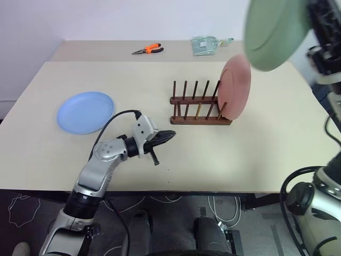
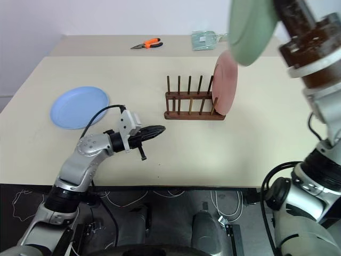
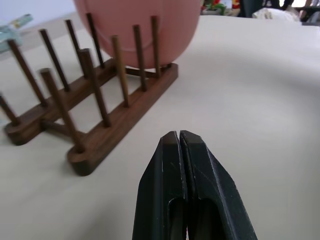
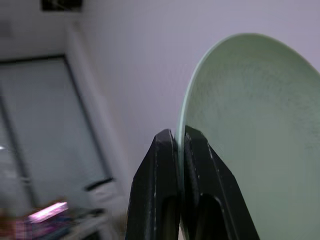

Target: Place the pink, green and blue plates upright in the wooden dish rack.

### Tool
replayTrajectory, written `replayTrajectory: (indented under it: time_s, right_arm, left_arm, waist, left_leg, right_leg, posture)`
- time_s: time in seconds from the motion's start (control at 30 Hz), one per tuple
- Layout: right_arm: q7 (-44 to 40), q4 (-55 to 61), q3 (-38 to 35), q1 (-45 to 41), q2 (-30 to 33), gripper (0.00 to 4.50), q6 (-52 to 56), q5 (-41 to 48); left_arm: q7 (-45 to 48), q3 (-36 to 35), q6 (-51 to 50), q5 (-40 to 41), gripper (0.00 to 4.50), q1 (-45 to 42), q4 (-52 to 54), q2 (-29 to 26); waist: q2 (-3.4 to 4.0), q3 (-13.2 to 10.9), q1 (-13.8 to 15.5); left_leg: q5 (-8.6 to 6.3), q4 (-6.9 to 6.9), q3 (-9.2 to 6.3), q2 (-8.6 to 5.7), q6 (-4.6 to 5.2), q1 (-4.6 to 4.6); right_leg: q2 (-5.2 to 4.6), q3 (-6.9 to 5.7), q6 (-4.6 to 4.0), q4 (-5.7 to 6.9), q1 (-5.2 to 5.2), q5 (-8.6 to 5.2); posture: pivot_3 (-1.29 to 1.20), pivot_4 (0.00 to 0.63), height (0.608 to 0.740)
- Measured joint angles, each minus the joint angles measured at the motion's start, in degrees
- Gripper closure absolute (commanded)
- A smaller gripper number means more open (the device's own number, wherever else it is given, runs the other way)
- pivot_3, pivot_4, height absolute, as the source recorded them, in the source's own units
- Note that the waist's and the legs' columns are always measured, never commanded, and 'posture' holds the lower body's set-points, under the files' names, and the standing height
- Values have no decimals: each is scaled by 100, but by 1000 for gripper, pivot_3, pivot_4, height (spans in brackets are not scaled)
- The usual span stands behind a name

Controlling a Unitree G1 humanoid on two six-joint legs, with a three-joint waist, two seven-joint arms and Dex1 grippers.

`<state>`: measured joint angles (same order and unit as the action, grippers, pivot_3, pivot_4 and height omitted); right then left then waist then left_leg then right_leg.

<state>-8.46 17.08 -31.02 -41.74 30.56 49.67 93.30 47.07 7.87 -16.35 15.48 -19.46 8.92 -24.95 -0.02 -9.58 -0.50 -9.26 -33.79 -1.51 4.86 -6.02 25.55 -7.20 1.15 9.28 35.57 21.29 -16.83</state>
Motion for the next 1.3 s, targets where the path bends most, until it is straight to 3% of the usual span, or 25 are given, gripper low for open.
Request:
replayTrajectory:
  time_s: [0.27,0.63,1.1,1.3]
  right_arm:
    - [1210,-626,1220,126,-615,4430,-275,-996]
    - [1475,-846,1259,115,-903,4430,-393,-1210]
    - [1506,-679,1268,25,-958,4430,-448,-873]
    - [1372,-1374,1421,-15,-1028,4430,-405,-1162]
  left_arm:
    - [8,-140,42,6,4500,81,-93,-104]
    - [-107,-43,-29,7,4500,181,94,30]
    - [-105,-26,-60,7,4500,243,136,23]
    - [-114,-25,-64,6,4500,248,146,23]
  waist:
    - [0,0,3]
    - [0,0,-16]
    - [1,-1,-15]
    - [1,-1,-17]
  left_leg:
    - [2,-10,-3,-1,3,17]
    - [3,24,-5,2,4,21]
    - [3,24,-5,3,4,22]
    - [3,22,-5,3,4,22]
  right_leg:
    - [1,1,-5,-1,10,4]
    - [9,1,17,2,27,13]
    - [8,1,1,0,27,5]
    - [9,1,1,1,27,5]
  posture:
    - [0,150,740]
    - [0,150,740]
    - [0,150,740]
    - [0,150,740]
